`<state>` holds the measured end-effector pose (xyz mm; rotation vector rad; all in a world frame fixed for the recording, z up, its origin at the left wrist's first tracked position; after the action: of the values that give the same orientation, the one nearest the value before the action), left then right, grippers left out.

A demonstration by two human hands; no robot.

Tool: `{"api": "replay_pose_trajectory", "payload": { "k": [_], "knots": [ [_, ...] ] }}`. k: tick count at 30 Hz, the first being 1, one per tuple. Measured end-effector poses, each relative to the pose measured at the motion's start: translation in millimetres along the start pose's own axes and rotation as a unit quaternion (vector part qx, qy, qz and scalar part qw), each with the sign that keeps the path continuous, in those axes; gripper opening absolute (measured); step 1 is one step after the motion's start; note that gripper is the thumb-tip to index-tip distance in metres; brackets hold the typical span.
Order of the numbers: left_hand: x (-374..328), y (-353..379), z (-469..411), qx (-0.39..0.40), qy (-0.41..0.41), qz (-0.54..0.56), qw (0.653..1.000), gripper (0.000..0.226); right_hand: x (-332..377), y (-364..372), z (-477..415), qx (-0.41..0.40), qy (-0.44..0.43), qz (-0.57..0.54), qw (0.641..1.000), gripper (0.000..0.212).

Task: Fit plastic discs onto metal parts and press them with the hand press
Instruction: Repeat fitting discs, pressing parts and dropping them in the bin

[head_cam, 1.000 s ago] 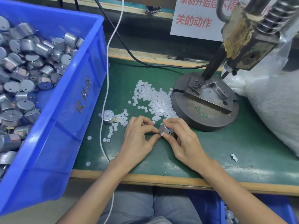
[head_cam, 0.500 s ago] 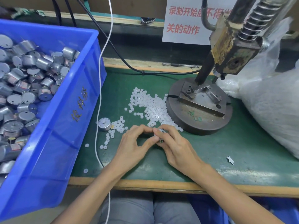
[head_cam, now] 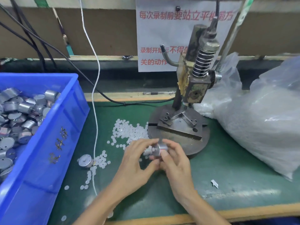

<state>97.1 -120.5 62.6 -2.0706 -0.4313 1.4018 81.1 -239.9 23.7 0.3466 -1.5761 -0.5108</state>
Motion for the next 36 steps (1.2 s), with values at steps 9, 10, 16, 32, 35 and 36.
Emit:
{"api": "replay_pose_trajectory", "payload": {
  "k": [9,10,16,32,35,36],
  "knots": [
    [-33,51,-109,0.01,0.072,-0.152,0.986,0.034,51,-40,-45,-0.119,0.082,0.058,0.988,0.021],
    [-33,54,-114,0.011,0.082,-0.172,0.982,0.035,56,-45,-46,-0.118,0.072,0.1,0.985,0.021],
    [-21,53,-126,-0.014,0.047,-0.154,0.987,0.04,193,-43,-67,-0.193,-0.254,0.278,0.906,0.018],
    [-20,51,-123,-0.028,0.039,-0.156,0.987,0.037,269,16,-29,-0.076,-0.551,0.202,0.806,0.021],
    [-21,52,-122,-0.029,0.029,-0.155,0.987,0.036,256,10,-19,-0.078,-0.554,0.199,0.805,0.018],
    [-21,52,-122,-0.03,0.028,-0.155,0.987,0.036,255,10,-19,-0.078,-0.558,0.198,0.802,0.018]
  ]
}}
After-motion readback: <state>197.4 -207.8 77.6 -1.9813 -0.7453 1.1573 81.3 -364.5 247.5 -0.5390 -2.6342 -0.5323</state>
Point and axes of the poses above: each hand's wrist, its own z-axis away from the middle knuckle, its own y-axis out of the palm, x = y × z, the point moved 7 cm from there along -z, towards the middle knuckle, and after that the axes turned 10 degrees about -z, right-handed, at the moved point
